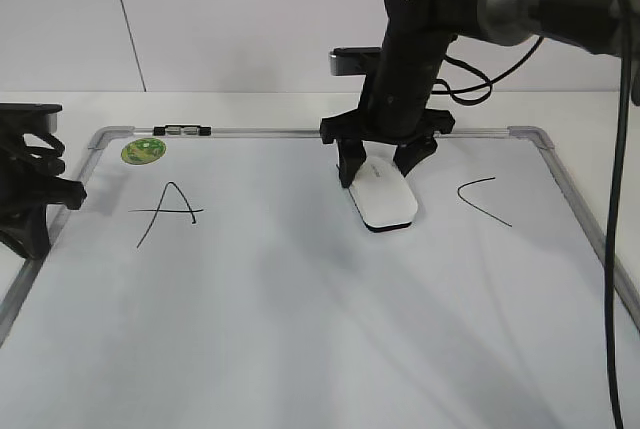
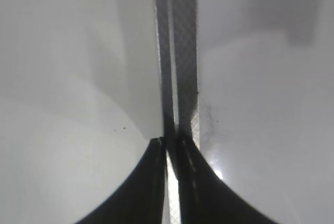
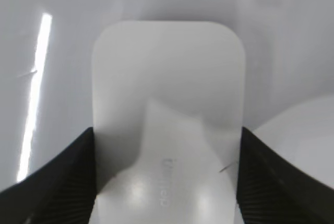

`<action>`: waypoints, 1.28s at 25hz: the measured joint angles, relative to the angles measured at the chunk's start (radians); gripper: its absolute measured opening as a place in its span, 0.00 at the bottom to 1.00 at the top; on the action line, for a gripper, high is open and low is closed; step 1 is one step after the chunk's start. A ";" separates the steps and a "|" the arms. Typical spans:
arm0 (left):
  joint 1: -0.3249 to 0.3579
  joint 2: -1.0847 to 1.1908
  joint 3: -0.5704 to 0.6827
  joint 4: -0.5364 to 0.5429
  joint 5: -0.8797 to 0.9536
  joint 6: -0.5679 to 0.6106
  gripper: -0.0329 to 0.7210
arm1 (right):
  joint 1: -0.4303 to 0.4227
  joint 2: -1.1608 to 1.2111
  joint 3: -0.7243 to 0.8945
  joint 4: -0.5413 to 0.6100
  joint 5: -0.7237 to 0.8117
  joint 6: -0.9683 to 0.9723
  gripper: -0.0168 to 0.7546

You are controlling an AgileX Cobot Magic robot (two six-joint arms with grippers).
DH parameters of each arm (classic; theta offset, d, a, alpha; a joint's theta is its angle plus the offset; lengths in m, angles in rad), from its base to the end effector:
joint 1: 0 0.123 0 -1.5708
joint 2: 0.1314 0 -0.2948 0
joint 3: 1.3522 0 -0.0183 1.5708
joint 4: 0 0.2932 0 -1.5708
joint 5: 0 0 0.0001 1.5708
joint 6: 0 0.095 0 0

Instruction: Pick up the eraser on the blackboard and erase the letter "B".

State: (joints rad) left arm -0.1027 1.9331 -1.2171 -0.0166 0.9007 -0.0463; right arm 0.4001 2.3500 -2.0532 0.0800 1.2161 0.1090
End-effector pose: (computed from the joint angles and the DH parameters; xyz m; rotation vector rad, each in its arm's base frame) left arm 0.3892 -0.0414 0.1300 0.0719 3.1005 -0.0252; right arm 0.4919 0.2158 0.1669 -0.4041 2.9888 0.1677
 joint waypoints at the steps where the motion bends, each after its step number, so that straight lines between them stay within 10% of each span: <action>1: 0.000 0.000 0.000 0.000 0.000 0.000 0.09 | -0.002 0.000 0.000 0.000 0.000 0.000 0.73; 22: 0.000 0.000 0.000 0.002 0.001 0.000 0.09 | -0.011 -0.180 -0.017 -0.055 0.012 0.025 0.73; 32: 0.000 0.000 0.000 0.004 0.004 0.000 0.09 | -0.041 -0.391 0.231 -0.180 0.020 0.105 0.73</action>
State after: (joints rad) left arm -0.1027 1.9331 -1.2171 -0.0127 0.9045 -0.0463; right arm 0.3586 1.9594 -1.8222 -0.1001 1.2357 0.2136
